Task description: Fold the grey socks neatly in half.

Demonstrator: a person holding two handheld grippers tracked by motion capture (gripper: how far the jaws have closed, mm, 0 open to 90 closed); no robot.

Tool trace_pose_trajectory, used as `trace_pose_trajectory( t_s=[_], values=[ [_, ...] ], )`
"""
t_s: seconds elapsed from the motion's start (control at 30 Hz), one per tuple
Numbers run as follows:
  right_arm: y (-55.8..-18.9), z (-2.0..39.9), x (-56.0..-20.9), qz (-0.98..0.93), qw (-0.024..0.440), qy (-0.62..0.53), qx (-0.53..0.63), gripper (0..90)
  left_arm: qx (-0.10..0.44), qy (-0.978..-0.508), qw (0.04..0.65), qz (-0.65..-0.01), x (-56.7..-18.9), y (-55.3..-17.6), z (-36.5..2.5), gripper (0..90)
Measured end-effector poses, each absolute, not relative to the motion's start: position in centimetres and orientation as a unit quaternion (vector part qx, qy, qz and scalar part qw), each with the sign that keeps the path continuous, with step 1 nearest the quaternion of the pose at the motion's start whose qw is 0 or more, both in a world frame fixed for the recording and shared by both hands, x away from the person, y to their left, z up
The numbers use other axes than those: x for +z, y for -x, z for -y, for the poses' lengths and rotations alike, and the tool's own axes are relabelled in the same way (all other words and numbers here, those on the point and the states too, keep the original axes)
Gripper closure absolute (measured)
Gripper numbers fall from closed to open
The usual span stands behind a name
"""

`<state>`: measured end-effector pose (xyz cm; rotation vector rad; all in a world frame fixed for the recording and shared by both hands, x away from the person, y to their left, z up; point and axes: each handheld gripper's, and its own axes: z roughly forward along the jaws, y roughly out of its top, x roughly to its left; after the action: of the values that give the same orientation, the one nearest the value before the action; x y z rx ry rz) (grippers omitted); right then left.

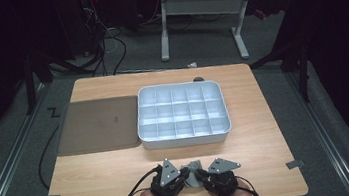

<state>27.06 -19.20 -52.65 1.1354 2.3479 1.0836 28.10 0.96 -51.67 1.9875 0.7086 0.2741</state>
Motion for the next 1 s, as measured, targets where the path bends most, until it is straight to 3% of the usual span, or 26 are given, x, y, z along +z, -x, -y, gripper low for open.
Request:
trace_pose_trajectory(
  t_s=[0.23,0.7,0.8,1.0],
  values=[
    [-27.0,19.3,-52.8,-0.818,0.159,-0.397,0.384,80.6,0.122,-0.840,0.447,-0.282,-53.1,-27.4,-1.1,86.7],
    [-26.8,19.6,-52.3,-0.812,0.152,-0.403,0.394,79.1,0.135,-0.840,0.437,-0.292,-53.2,-27.8,-1.4,90.0],
    [-26.0,20.5,-51.2,-0.791,0.177,-0.417,0.411,75.1,0.136,-0.840,0.436,-0.293,-53.2,-27.8,-1.4,90.0],
    [-26.0,20.9,-51.5,-0.777,0.136,-0.448,0.420,65.0,0.140,-0.840,0.435,-0.294,-53.2,-27.8,-1.4,90.0]
  ],
)
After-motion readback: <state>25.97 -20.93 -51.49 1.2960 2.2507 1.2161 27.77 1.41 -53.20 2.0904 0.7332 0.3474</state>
